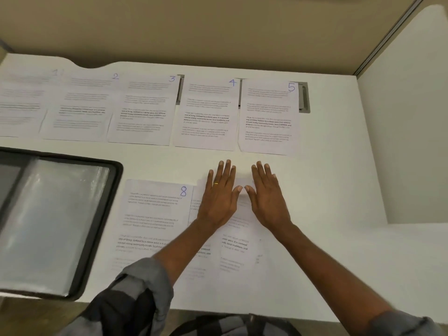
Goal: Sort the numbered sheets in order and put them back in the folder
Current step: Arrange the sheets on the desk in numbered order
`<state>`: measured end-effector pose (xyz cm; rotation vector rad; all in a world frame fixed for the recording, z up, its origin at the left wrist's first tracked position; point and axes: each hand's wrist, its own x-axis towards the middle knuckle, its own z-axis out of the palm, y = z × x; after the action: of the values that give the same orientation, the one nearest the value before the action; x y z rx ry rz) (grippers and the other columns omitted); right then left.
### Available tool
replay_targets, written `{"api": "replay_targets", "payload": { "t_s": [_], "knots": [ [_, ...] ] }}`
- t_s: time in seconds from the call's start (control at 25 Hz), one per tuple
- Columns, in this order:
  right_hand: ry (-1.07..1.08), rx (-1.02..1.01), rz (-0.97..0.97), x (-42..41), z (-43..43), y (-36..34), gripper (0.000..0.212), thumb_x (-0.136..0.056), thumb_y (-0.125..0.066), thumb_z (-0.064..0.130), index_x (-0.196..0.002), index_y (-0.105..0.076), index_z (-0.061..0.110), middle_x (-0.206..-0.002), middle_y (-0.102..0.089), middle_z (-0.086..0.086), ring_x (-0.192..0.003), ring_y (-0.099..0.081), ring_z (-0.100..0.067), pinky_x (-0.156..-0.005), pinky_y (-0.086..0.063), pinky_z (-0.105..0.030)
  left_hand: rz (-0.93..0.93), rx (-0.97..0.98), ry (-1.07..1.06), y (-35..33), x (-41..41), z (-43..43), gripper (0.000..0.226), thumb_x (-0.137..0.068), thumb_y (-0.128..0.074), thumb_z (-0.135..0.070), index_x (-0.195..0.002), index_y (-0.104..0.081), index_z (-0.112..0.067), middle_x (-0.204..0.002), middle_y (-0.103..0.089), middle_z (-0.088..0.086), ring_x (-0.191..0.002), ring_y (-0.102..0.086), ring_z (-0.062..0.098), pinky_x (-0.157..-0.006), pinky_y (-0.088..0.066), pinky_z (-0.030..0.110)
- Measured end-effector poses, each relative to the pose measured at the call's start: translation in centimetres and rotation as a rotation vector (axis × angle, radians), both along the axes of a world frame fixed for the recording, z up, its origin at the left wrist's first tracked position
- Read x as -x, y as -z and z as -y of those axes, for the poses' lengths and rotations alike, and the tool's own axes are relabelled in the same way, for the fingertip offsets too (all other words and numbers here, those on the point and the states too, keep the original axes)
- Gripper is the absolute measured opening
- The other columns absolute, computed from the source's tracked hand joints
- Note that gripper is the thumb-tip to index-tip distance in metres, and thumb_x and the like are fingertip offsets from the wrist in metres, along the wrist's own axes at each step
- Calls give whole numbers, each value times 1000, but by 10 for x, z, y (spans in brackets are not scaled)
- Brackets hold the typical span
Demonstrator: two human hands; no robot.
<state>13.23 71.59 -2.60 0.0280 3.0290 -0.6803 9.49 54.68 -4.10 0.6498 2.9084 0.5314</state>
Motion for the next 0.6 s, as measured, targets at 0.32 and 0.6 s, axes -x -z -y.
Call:
{"api": "replay_targets", "payload": {
  "t_s": [0.32, 0.6],
  "knots": [
    [31, 32, 56, -109, 95, 10, 68, -108, -33, 49, -162, -17, 12, -170, -7, -4, -158, 1, -19, -128, -7, -41, 30, 35, 56, 4, -91, 91, 63, -109, -15, -44, -163, -11, -12, -171, 1, 6, -158, 8, 20, -128, -4, 49],
    [164, -5, 185, -185, 144, 17, 73, -104, -19, 59, -163, 0, 20, -170, 11, 3, -156, 13, -13, -128, 4, -36, 28, 111, 153, 20, -149, 135, 63, -110, -28, -44, -163, -15, -11, -171, -5, 7, -158, 4, 21, -128, 2, 47]
  ]
}}
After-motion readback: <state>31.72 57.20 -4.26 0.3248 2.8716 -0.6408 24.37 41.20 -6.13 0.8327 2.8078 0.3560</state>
